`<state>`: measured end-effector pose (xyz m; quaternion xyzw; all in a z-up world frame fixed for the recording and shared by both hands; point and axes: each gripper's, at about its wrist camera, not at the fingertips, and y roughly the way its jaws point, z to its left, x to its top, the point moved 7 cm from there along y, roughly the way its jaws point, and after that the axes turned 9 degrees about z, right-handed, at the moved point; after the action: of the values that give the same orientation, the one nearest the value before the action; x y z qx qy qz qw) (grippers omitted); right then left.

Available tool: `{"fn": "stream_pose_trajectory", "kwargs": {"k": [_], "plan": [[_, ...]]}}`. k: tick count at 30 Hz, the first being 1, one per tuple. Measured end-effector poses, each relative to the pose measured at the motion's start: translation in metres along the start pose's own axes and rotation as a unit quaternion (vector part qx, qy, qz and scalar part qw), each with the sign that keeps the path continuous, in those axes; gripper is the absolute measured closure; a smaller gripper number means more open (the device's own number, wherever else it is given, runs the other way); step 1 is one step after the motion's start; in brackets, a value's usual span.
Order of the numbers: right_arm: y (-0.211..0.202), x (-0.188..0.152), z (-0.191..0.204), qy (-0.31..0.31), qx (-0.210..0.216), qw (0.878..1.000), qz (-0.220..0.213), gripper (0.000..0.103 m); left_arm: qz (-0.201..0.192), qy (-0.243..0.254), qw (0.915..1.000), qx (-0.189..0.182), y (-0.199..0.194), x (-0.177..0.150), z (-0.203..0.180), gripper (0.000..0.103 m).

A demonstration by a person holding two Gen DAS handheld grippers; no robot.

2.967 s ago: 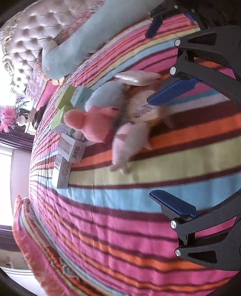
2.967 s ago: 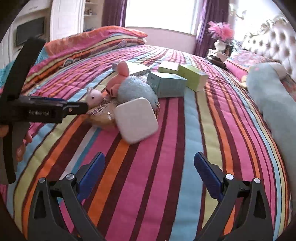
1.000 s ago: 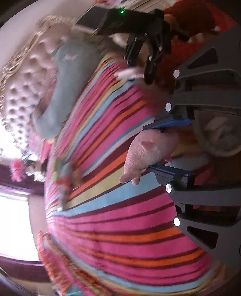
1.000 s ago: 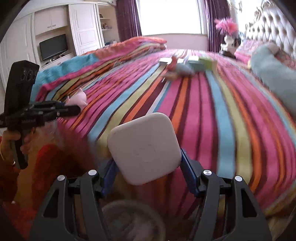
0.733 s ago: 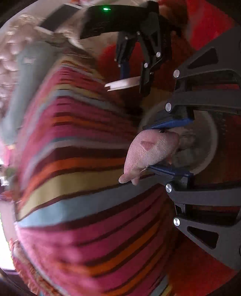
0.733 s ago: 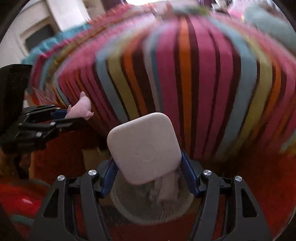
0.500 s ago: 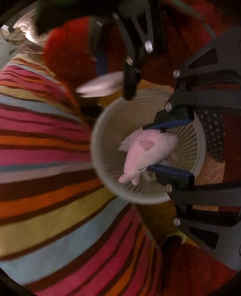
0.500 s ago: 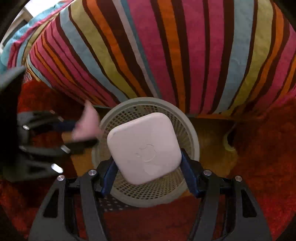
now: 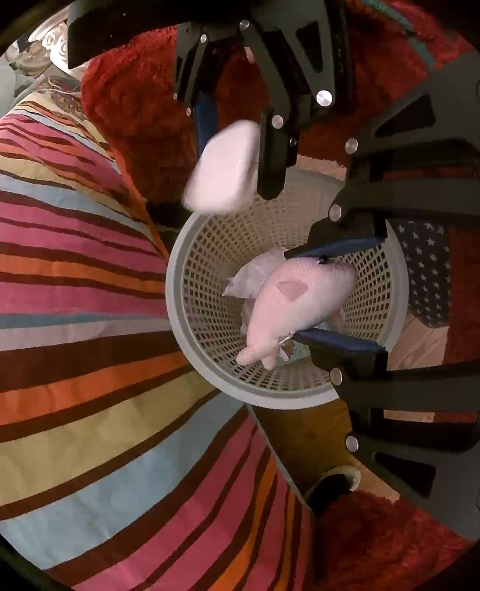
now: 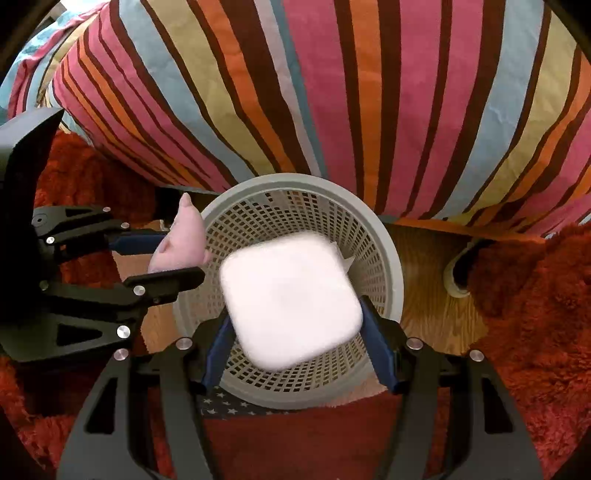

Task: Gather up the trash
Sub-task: 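Drop the pink pig and white pad into the wastebasket with both tools, then move both tools back over the bed toward the bread bag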

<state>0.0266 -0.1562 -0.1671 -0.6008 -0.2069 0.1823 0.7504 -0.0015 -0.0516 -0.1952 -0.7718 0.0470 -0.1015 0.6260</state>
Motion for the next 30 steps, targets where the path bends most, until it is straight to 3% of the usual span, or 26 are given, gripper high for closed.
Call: {"fn": "stream_pose_trajectory", "kwargs": {"k": [3,4,8,17,23,26,30], "plan": [[0.003,-0.008,0.000,-0.002,-0.003,1.000,-0.002,0.033,0.000,-0.003,1.0000,0.002,0.000,0.001,0.001,0.049],[0.003,-0.009,-0.001,-0.001,-0.007,1.000,-0.003,0.023,0.000,-0.004,1.0000,0.004,0.000,0.001,0.001,0.044],[0.002,-0.015,-0.007,0.009,-0.007,1.000,-0.007,0.020,0.007,-0.016,0.9998,0.014,0.004,0.000,0.008,0.030],[0.003,-0.017,-0.010,0.014,-0.009,1.000,-0.002,0.020,0.015,-0.015,0.9997,0.014,0.009,-0.001,0.008,0.029],[0.002,-0.016,-0.008,0.018,-0.007,1.000,-0.004,0.020,0.023,-0.018,0.9993,0.024,0.012,-0.002,0.011,0.021],[-0.010,-0.015,-0.007,0.017,0.000,0.999,-0.028,0.020,-0.007,-0.012,0.9989,0.045,-0.008,0.001,0.015,0.021],[-0.062,-0.004,-0.010,0.015,0.030,0.994,-0.102,0.020,-0.085,0.003,0.9953,0.047,-0.092,0.018,0.019,0.021]]}}
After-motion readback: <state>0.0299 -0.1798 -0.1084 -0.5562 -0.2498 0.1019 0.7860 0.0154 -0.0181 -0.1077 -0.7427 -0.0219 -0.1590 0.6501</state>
